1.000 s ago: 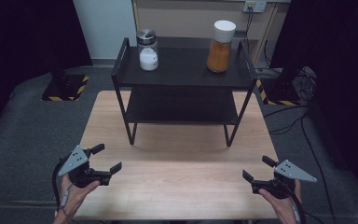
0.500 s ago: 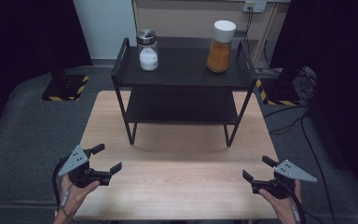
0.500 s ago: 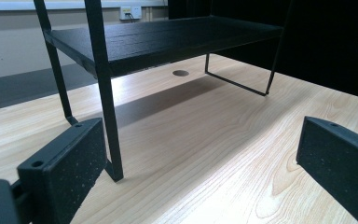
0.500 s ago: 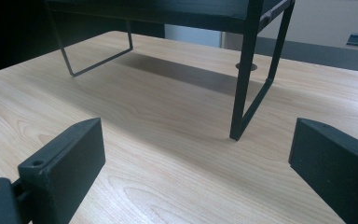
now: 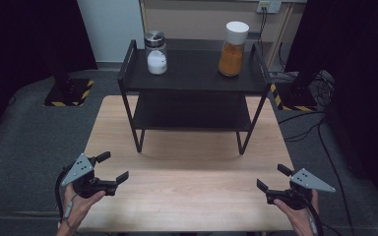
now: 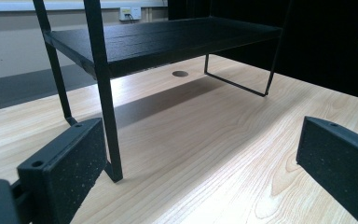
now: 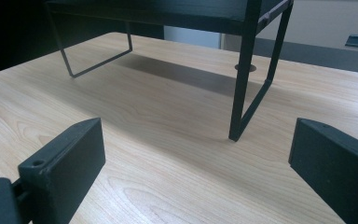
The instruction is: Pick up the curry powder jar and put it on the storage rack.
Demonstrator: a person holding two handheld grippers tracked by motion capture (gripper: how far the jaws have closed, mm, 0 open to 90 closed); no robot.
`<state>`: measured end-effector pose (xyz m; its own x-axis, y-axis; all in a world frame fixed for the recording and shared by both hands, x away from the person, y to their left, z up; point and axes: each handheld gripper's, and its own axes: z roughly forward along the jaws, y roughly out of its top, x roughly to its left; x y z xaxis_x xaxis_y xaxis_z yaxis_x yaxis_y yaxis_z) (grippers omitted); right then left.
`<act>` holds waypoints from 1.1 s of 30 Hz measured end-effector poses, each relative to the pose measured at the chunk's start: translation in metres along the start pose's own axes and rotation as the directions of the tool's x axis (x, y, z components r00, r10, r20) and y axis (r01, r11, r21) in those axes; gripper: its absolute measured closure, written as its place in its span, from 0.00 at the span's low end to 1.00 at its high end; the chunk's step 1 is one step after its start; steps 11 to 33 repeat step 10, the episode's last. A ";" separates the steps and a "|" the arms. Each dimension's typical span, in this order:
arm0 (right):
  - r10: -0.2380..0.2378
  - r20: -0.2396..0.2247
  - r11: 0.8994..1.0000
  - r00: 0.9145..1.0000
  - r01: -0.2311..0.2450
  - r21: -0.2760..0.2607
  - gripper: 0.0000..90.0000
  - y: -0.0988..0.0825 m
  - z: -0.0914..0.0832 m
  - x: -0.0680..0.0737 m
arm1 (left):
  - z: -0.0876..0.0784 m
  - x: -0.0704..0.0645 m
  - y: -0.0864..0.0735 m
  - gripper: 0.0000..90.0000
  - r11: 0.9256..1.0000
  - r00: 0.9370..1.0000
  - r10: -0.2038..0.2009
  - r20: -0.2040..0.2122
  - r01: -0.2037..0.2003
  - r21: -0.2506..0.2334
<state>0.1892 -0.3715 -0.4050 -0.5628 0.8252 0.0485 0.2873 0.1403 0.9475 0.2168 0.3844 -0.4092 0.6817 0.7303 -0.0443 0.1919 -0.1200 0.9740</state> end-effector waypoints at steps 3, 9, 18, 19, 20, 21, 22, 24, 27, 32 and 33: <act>-0.001 0.000 1.000 1.000 0.001 -0.002 0.04 0.000 0.000 0.000 | 0.000 0.000 0.000 0.00 1.000 1.000 0.000 -0.001 0.000 0.000; -0.003 -0.001 1.000 1.000 0.003 -0.001 0.04 0.000 0.000 0.000 | 0.000 0.000 0.000 0.00 1.000 1.000 -0.001 0.001 0.001 0.000; -0.003 -0.001 1.000 1.000 0.003 -0.001 0.04 0.000 0.000 0.000 | 0.000 0.000 0.000 0.00 1.000 1.000 -0.001 0.001 0.001 0.000; -0.003 -0.001 1.000 1.000 0.003 -0.001 0.04 0.000 0.000 0.000 | 0.000 0.000 0.000 0.00 1.000 1.000 -0.001 0.001 0.001 0.000; -0.003 -0.001 1.000 1.000 0.003 -0.001 0.04 0.000 0.000 0.000 | 0.000 0.000 0.000 0.00 1.000 1.000 -0.001 0.001 0.001 0.000; -0.003 -0.001 1.000 1.000 0.003 -0.001 0.04 0.000 0.000 0.000 | 0.000 0.000 0.000 0.00 1.000 1.000 -0.001 0.001 0.001 0.000; -0.003 -0.001 1.000 1.000 0.003 -0.001 0.04 0.000 0.000 0.000 | 0.000 0.000 0.000 0.00 1.000 1.000 -0.001 0.001 0.001 0.000; -0.003 -0.001 1.000 1.000 0.003 -0.001 0.04 0.000 0.000 0.000 | 0.000 0.000 0.000 0.00 1.000 1.000 -0.001 0.001 0.001 0.000; -0.003 -0.001 1.000 1.000 0.003 -0.001 0.04 0.000 0.000 0.000 | 0.000 0.000 0.000 0.00 1.000 1.000 -0.001 0.001 0.001 0.000; -0.003 -0.001 1.000 1.000 0.003 -0.001 0.04 0.000 0.000 0.000 | 0.000 0.000 0.000 0.00 1.000 1.000 -0.001 0.001 0.001 0.000; -0.003 -0.001 1.000 1.000 0.003 -0.001 0.04 0.000 0.000 0.000 | 0.000 0.000 0.000 0.00 1.000 1.000 -0.001 0.001 0.001 0.000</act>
